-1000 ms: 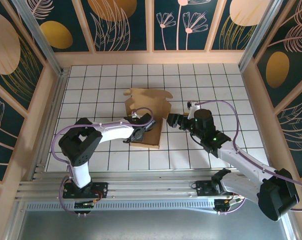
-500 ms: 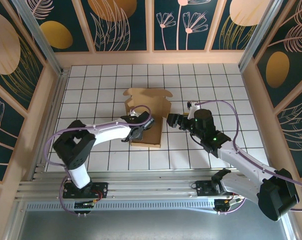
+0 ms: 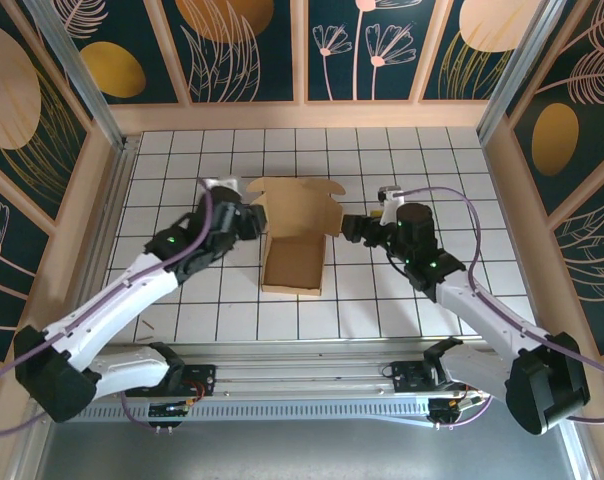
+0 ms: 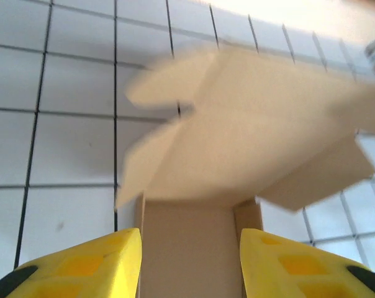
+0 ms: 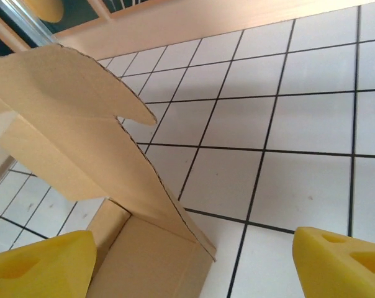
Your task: Fold the paper box
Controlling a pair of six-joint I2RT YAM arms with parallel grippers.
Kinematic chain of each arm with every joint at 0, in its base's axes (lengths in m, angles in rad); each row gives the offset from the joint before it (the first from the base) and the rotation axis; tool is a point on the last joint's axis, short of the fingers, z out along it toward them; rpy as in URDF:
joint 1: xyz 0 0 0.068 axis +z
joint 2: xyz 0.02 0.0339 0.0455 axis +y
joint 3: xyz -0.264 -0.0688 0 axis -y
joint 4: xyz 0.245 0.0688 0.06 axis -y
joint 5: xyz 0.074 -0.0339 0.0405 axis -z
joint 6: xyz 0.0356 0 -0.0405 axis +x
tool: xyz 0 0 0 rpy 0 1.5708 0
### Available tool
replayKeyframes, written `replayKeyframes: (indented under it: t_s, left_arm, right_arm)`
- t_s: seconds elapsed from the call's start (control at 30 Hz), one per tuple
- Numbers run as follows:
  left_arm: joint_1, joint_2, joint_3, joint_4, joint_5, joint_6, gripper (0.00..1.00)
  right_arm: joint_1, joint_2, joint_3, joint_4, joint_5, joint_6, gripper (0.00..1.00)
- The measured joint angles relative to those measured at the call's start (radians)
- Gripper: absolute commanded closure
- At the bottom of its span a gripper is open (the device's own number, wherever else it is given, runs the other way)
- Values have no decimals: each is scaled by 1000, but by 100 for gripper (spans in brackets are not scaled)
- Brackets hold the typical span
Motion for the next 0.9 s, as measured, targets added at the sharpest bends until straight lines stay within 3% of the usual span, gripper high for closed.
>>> replayKeyframes:
  t_s: [0.23,0.47,0.6,0.73,0.9]
  left_arm:
    - [288,79,-47,114,330,59,48]
    - [314,131,-91,181,594,232,41]
    - [314,151,-101,185,618,353,39]
    - [314,205,-98,194,566,429,39]
    - [314,275,-91,220,547,466,50]
  right_arm:
    - [-19,160,73,18,-113,-151,30]
    - [-23,271,129,45,-163,-220,50]
    - [-24,292,136,60,-173,-239,57]
    - [-26,310,141,70,-185,-257,63]
    - [-32,326,161,69,-185,-262,67]
